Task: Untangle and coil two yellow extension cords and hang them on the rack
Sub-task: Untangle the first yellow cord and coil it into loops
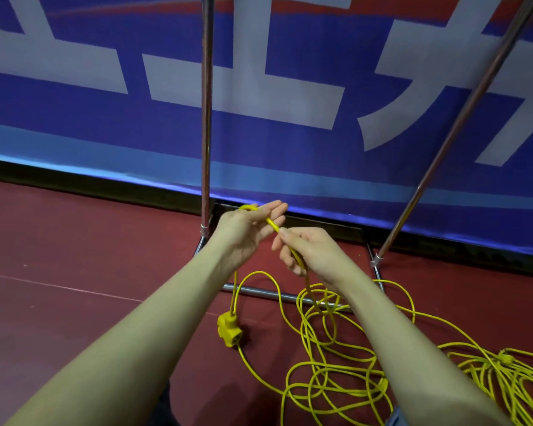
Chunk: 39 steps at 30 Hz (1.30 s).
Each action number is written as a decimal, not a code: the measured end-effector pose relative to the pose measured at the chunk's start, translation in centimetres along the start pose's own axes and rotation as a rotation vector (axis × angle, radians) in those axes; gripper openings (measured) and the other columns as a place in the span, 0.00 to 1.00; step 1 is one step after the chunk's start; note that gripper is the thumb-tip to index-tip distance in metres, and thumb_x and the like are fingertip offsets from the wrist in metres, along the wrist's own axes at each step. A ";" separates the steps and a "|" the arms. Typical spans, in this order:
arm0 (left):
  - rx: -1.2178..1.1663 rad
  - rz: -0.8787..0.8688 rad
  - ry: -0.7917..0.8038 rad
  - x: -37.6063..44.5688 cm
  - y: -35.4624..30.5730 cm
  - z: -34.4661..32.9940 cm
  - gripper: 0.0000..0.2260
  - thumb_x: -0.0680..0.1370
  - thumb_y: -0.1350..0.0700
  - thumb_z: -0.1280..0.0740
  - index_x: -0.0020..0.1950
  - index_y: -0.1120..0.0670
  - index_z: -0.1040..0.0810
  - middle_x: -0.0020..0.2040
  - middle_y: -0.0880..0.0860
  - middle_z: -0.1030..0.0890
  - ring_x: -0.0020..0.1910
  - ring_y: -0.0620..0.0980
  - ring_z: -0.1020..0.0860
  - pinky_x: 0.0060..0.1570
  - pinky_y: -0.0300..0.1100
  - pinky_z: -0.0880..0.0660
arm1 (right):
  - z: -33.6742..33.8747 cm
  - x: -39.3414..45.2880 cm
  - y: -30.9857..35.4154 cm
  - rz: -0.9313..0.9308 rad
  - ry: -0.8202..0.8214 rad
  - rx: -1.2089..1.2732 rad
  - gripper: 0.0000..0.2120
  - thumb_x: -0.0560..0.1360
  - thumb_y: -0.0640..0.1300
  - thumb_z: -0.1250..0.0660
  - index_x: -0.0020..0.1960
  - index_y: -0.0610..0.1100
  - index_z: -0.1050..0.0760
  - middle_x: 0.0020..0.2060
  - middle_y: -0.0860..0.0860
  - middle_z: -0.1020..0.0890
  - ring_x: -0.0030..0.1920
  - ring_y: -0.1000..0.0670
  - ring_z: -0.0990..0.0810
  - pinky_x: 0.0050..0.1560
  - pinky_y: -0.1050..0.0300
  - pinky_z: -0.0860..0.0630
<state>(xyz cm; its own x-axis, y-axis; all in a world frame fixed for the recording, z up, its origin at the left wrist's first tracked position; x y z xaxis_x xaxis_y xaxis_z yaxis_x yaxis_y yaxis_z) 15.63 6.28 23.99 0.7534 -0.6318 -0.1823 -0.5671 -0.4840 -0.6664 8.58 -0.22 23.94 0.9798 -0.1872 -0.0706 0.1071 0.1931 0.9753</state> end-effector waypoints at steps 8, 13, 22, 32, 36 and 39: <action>-0.200 -0.228 -0.103 0.6 -6.4 3.0 0.14 0.79 0.72 0.43 0.62 0.61 0.38 0.50 0.64 0.21 0.41 0.55 0.16 0.39 0.44 0.19 | 0.6 -0.5 -3.9 -0.133 0.111 0.062 0.13 0.79 0.42 0.40 0.40 0.37 0.23 0.28 0.47 0.24 0.28 0.53 0.26 0.33 0.64 0.27; 0.015 -0.135 -0.005 -0.2 -3.8 0.8 0.10 0.77 0.69 0.38 0.55 0.58 0.34 0.49 0.61 0.18 0.45 0.54 0.16 0.46 0.47 0.19 | 0.6 0.2 -2.6 -0.080 0.020 0.185 0.14 0.79 0.44 0.42 0.38 0.38 0.26 0.24 0.49 0.26 0.25 0.51 0.30 0.28 0.63 0.32; 0.077 -0.308 -0.005 -0.9 -6.8 0.1 0.09 0.78 0.72 0.42 0.50 0.58 0.34 0.48 0.62 0.20 0.43 0.55 0.16 0.47 0.47 0.19 | -0.1 0.2 -1.6 -0.063 0.084 0.217 0.15 0.76 0.49 0.40 0.41 0.37 0.24 0.27 0.46 0.23 0.27 0.49 0.25 0.32 0.61 0.26; 0.008 -0.214 -0.048 -0.7 -6.2 1.4 0.02 0.79 0.65 0.39 0.47 0.59 0.29 0.47 0.59 0.18 0.44 0.53 0.16 0.46 0.45 0.19 | 1.1 -0.5 -0.6 -0.023 0.017 0.208 0.12 0.79 0.39 0.43 0.41 0.37 0.26 0.23 0.49 0.26 0.17 0.54 0.33 0.21 0.64 0.44; 0.128 -0.141 0.107 -1.9 -3.2 -2.1 0.06 0.78 0.68 0.39 0.52 0.59 0.32 0.42 0.58 0.16 0.42 0.53 0.16 0.43 0.44 0.19 | 0.8 -0.4 2.3 0.051 0.000 0.272 0.13 0.79 0.41 0.43 0.41 0.36 0.26 0.22 0.47 0.27 0.16 0.52 0.33 0.19 0.65 0.45; 0.135 -0.187 0.077 -2.2 -3.1 -2.2 0.05 0.78 0.70 0.40 0.51 0.61 0.31 0.43 0.60 0.17 0.42 0.53 0.16 0.41 0.44 0.19 | 0.2 -0.4 2.0 0.029 0.034 0.279 0.14 0.77 0.46 0.41 0.41 0.37 0.25 0.22 0.47 0.26 0.18 0.50 0.29 0.21 0.63 0.39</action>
<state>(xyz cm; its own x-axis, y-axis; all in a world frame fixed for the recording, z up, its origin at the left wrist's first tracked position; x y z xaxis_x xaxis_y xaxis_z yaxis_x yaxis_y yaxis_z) 15.03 7.83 28.06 0.8105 -0.5857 0.0058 -0.3667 -0.5151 -0.7747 8.36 0.10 25.98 0.9874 -0.1519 -0.0438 0.0325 -0.0756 0.9966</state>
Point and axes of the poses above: each hand's wrist, its own x-axis towards the middle knuckle, its own z-axis out of the back of the hand, y = z × x, the point moved 10 cm from there along x, towards the middle knuckle
